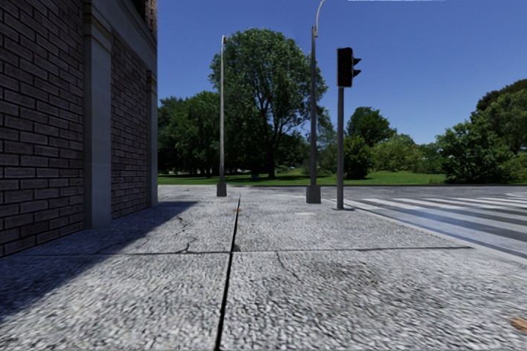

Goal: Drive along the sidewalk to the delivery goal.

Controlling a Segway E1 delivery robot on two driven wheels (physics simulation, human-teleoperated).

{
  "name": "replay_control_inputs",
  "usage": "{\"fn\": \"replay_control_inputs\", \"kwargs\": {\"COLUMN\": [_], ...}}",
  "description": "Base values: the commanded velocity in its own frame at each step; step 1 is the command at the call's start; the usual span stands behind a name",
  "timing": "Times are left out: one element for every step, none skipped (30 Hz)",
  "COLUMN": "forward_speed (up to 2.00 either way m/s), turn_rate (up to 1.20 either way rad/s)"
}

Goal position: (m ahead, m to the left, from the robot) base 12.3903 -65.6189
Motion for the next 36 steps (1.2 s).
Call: {"fn": "replay_control_inputs", "kwargs": {"forward_speed": [1.30, 1.29, 1.28, 1.28, 1.27, 1.27, 1.27, 1.27, 1.27, 1.27, 1.28, 1.28, 1.29, 1.29, 1.29, 1.29, 1.29, 1.29, 1.29, 1.29, 1.29, 1.29, 1.29, 1.29, 1.29, 1.29, 1.29, 1.29, 1.29, 1.29, 1.29, 1.29, 1.29, 1.29, 1.29, 1.29], "turn_rate": [-0.51, -0.53, -0.53, -0.53, -0.53, -0.53, -0.53, -0.53, -0.53, -0.53, -0.46, -0.46, -0.35, -0.31, -0.31, -0.30, -0.30, -0.30, -0.30, -0.30, -0.30, -0.30, -0.30, -0.30, -0.30, -0.30, -0.30, -0.36, -0.41, -0.41, -0.43, -0.45, -0.47, -0.47, -0.48, -0.48]}}
